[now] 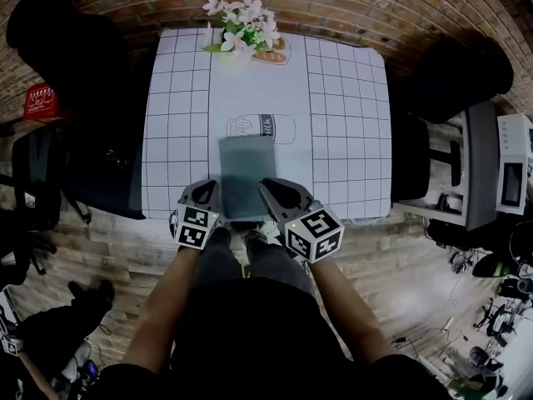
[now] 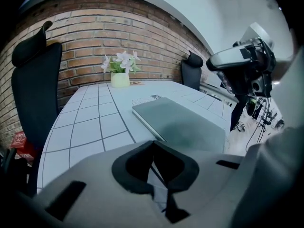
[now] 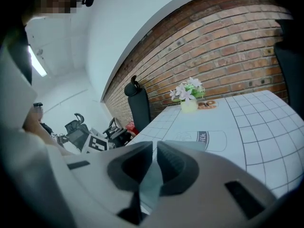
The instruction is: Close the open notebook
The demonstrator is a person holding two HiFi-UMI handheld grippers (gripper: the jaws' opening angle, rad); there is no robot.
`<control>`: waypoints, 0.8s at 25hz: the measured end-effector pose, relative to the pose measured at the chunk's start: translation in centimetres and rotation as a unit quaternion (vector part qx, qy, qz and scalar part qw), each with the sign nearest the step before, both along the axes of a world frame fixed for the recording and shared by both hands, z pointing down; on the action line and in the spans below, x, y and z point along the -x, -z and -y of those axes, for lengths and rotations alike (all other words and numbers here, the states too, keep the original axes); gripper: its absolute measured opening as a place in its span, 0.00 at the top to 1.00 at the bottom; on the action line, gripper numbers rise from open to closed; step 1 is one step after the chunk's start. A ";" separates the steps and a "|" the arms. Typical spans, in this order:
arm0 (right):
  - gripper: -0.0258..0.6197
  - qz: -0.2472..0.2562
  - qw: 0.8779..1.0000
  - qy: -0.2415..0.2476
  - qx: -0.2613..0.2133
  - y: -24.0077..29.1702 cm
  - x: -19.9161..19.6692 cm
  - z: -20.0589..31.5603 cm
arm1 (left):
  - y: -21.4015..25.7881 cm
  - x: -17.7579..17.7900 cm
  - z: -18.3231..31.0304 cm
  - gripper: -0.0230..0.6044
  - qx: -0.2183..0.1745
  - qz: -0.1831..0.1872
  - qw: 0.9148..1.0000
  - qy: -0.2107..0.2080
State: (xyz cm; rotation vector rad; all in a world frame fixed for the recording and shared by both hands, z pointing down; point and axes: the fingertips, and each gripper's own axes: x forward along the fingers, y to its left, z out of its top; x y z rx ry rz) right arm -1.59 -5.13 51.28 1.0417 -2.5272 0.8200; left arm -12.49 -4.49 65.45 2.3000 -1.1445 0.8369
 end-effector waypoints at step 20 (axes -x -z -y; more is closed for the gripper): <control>0.94 -0.018 0.996 -0.085 -0.024 2.3 -7.2 1.8 | 8.0 -2.4 4.4 0.92 -0.073 -0.027 0.997 -0.023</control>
